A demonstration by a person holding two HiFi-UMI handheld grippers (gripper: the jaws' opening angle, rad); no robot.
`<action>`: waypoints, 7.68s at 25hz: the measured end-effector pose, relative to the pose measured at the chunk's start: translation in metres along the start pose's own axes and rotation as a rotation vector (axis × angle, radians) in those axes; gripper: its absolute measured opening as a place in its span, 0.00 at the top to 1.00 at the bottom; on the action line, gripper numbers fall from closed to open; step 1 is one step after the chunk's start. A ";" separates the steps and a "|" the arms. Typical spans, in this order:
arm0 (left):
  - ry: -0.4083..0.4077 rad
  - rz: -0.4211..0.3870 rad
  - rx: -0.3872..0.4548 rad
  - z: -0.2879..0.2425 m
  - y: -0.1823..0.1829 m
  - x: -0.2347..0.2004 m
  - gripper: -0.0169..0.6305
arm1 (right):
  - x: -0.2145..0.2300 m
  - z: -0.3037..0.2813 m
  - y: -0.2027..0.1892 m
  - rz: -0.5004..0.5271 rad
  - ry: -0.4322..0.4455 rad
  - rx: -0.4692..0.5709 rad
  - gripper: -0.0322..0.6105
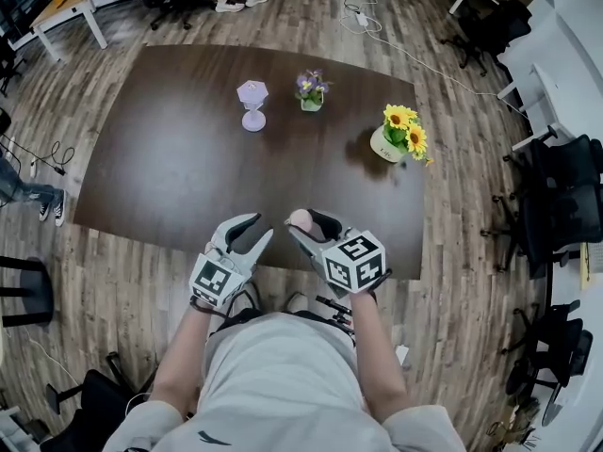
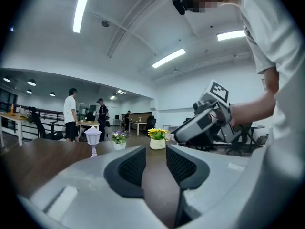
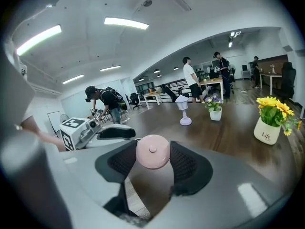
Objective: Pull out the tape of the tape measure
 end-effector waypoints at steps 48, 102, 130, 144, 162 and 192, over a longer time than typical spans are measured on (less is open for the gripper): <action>-0.073 -0.035 0.054 -0.019 0.016 0.004 0.94 | -0.011 -0.020 0.015 0.163 0.091 -0.172 0.60; 0.256 0.316 0.113 0.043 -0.012 -0.108 0.95 | 0.080 0.032 0.007 0.000 -0.220 -0.056 0.60; 0.345 0.365 0.014 0.044 -0.059 -0.126 0.95 | 0.111 0.019 -0.036 -0.071 -0.262 -0.131 0.61; 0.382 0.445 -0.132 0.020 -0.118 -0.133 0.95 | 0.132 -0.031 -0.088 -0.094 -0.346 -0.203 0.61; 0.351 0.351 -0.341 -0.019 -0.161 -0.131 0.95 | 0.168 -0.066 -0.134 -0.090 -0.446 -0.343 0.60; 0.419 0.295 -0.396 -0.004 -0.168 -0.136 0.93 | 0.173 -0.065 -0.141 -0.118 -0.449 -0.330 0.58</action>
Point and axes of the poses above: the fingertips, and each gripper's own axes: z backward along the fingers, x to its right, y out of its top, the point moved 1 cm from there along z, backward along the fingers, and after that the axes turned 3 degrees about -x, right-handed, at the moved point
